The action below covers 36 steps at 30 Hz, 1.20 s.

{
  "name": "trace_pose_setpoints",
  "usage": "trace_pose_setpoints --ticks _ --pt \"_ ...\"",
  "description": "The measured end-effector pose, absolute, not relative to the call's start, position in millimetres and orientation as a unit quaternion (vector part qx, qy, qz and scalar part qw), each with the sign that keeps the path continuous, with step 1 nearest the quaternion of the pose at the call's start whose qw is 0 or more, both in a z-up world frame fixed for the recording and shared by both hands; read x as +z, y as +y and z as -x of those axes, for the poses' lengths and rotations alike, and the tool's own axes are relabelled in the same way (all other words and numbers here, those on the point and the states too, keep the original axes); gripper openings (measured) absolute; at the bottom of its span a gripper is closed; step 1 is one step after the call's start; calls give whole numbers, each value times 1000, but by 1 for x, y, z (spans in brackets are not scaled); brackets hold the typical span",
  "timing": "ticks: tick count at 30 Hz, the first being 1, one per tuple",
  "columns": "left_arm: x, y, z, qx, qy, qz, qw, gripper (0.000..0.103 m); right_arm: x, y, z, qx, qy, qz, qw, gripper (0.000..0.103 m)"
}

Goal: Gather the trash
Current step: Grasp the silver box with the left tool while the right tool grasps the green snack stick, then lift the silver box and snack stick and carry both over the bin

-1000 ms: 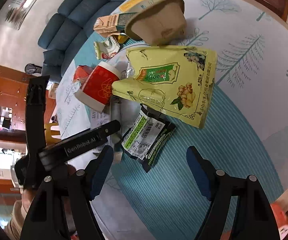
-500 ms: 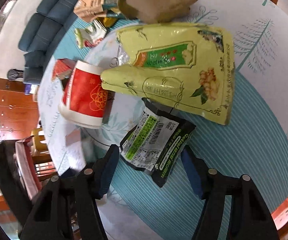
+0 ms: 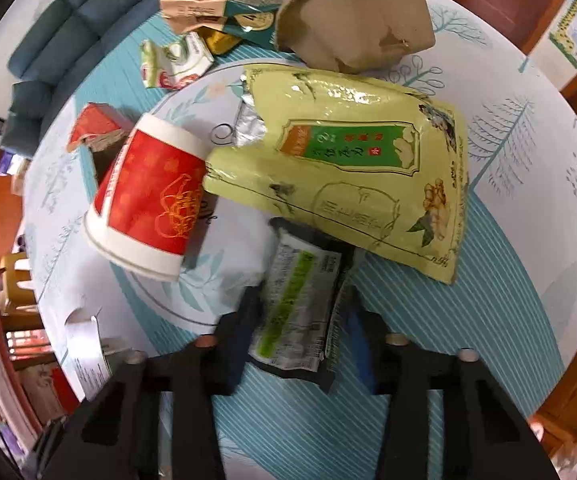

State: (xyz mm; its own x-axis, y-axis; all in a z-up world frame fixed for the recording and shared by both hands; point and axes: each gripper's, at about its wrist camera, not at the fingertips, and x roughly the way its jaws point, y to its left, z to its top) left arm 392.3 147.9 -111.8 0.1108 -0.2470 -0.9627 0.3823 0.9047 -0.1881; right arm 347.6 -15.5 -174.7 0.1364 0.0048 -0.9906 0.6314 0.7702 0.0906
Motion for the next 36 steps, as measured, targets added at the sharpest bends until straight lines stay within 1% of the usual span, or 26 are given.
trace_pose_setpoints --ticks 3,9,16,19,23,30,36 --pt "-105 146 -382 -217 629 -51 745 57 -172 -23 -334 -198 619 -278 707 19" --pt "-92 137 -357 -234 623 -44 745 57 -164 -33 -296 -155 631 -287 704 14" --pt "-77 113 -319 -258 612 -62 745 57 -122 -50 -243 -129 604 -265 740 14" --pt "-69 100 -297 -261 605 -71 749 57 -99 -66 -227 -121 590 -257 756 13" --pt "-56 83 -270 -257 594 -73 758 57 -82 -95 -191 -95 578 -257 768 13" --pt "-36 44 -205 -215 572 -48 790 57 -79 -129 -146 -30 565 -224 793 13" --pt "-41 11 -137 -169 577 -20 799 57 -82 -167 -87 21 564 -204 800 13"
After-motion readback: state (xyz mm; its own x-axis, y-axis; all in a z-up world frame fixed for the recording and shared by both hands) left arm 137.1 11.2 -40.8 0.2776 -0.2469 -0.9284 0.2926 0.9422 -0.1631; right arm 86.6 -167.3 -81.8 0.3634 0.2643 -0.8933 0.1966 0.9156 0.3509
